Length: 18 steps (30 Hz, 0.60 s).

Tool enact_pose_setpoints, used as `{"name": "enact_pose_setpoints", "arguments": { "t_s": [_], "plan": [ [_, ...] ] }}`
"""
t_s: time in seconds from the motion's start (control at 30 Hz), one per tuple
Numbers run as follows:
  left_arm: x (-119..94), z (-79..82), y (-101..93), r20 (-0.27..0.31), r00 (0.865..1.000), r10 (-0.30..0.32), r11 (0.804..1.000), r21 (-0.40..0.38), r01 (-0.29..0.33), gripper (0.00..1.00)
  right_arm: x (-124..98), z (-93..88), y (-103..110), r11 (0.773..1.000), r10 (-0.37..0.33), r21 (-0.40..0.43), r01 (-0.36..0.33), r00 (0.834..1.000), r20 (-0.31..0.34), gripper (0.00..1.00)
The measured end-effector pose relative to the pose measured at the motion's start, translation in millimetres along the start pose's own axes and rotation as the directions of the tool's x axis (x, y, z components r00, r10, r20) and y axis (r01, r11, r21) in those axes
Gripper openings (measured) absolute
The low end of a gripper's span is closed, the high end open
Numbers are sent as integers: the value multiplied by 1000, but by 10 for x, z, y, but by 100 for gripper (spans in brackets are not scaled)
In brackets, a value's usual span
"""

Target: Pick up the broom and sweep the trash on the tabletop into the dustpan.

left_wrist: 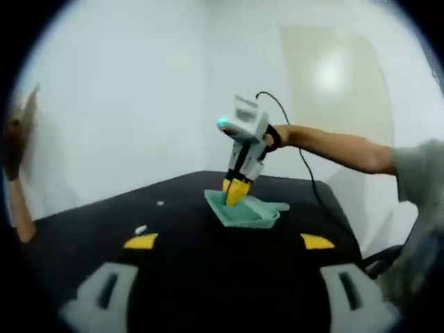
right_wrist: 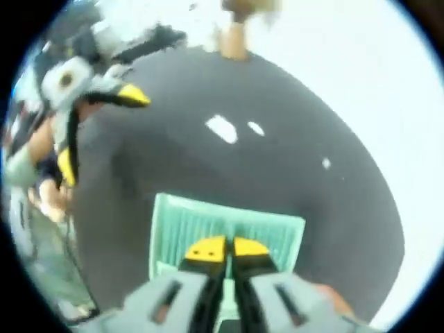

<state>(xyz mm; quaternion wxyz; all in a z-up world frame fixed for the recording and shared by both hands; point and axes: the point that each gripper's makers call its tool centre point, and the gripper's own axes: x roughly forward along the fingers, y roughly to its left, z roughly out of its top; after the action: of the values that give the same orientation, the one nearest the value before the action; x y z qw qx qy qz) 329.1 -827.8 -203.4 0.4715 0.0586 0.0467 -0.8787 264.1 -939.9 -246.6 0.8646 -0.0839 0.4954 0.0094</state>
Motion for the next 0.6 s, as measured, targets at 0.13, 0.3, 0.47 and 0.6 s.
{"name": "enact_pose_setpoints", "arguments": {
  "t_s": [0.13,0.3,0.47,0.6],
  "plan": [
    [-4,-60,39,20,999,33,991,-127,-30,67,-13,75,261,989,34,-144,-27,998,49,1],
    [23,-220,48,-4,999,33,964,-264,-33,60,-19,126,423,957,57,-289,-34,996,74,1],
    [51,-246,68,16,999,28,931,-366,-21,59,-42,145,461,927,51,-374,-8,993,104,1],
    [122,-251,98,10,999,46,899,-437,-37,45,-92,140,491,913,41,-408,16,991,131,1]
  ]
}}
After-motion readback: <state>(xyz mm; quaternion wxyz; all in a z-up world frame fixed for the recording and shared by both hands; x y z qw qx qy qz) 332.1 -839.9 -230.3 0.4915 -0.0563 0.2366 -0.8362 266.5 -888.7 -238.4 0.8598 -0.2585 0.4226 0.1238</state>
